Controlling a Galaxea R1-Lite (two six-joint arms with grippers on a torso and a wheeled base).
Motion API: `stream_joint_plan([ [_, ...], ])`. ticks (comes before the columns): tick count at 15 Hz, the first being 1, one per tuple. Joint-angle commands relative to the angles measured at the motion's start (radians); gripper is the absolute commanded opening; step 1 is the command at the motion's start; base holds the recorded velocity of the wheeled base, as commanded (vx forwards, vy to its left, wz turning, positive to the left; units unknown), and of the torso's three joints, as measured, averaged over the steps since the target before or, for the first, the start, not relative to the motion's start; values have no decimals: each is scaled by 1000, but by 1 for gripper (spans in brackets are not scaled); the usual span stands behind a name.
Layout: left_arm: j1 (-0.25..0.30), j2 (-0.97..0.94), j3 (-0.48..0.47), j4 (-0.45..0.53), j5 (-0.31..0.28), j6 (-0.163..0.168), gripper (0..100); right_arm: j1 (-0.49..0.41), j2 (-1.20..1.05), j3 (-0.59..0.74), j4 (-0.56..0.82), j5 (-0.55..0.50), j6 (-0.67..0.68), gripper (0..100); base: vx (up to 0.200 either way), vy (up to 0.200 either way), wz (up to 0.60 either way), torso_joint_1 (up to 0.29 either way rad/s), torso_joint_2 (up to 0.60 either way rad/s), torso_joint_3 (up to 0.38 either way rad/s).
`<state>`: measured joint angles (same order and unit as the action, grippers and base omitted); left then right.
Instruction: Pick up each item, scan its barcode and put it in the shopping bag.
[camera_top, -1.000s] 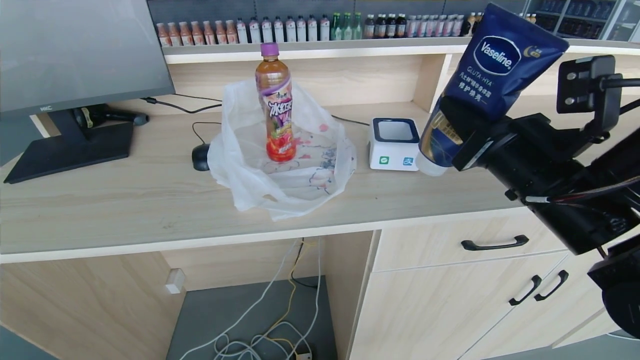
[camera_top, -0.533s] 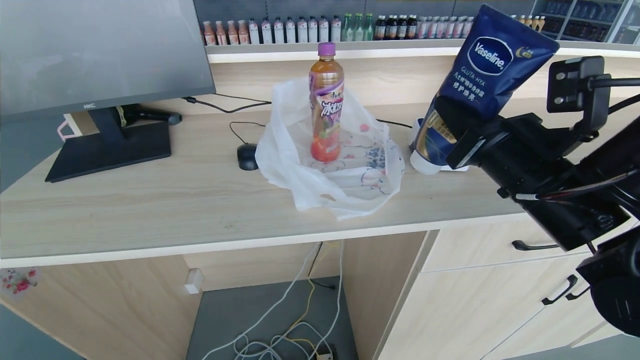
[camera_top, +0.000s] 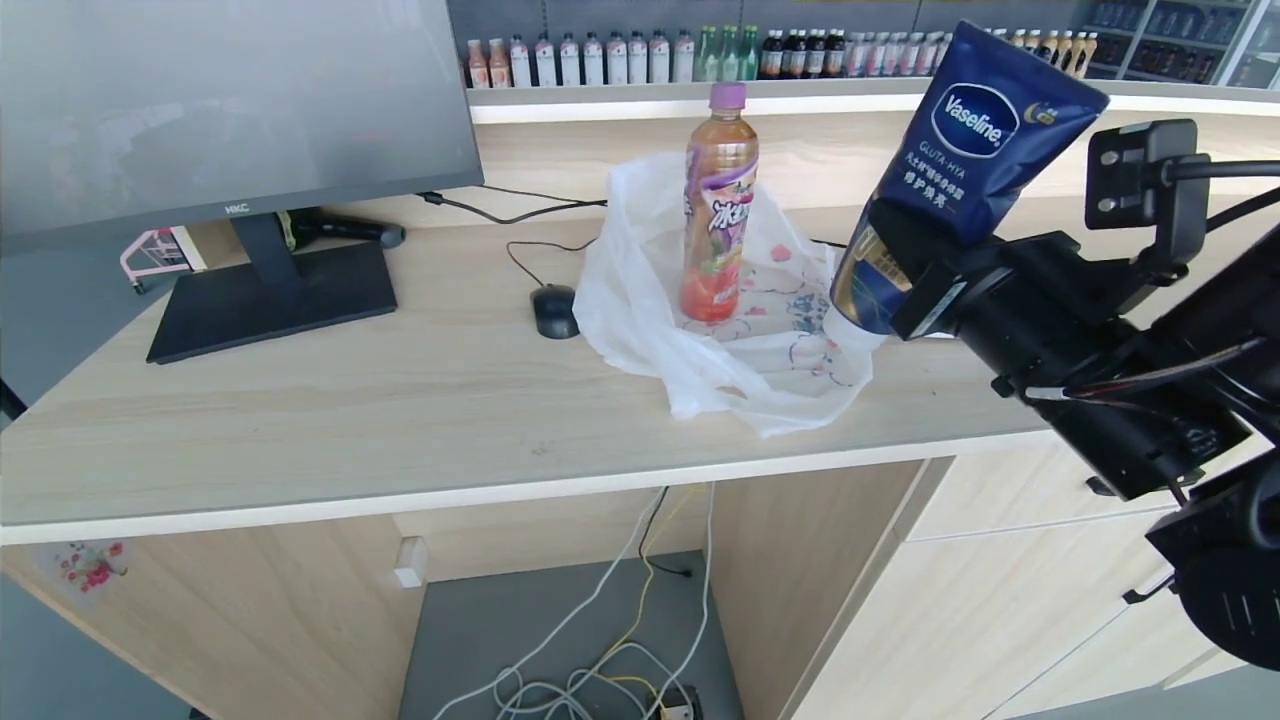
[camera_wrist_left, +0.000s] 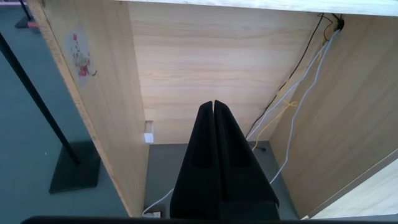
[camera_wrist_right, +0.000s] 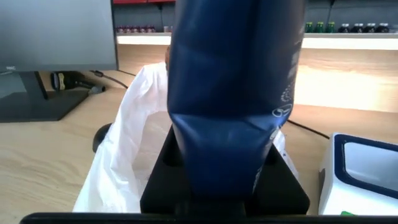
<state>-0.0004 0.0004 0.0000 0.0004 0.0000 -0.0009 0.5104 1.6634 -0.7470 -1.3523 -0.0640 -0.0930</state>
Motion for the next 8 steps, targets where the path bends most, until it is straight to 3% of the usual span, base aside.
stream_joint_plan([
  [1,0,0,0,0,0,-1,0,7,4,-23,9,4,-1,0,0,0,0,0,0,0],
  [8,0,0,0,0,0,-1,0,-20,87,-176,127,-2,-8,0,0,0,0,0,0,0],
])
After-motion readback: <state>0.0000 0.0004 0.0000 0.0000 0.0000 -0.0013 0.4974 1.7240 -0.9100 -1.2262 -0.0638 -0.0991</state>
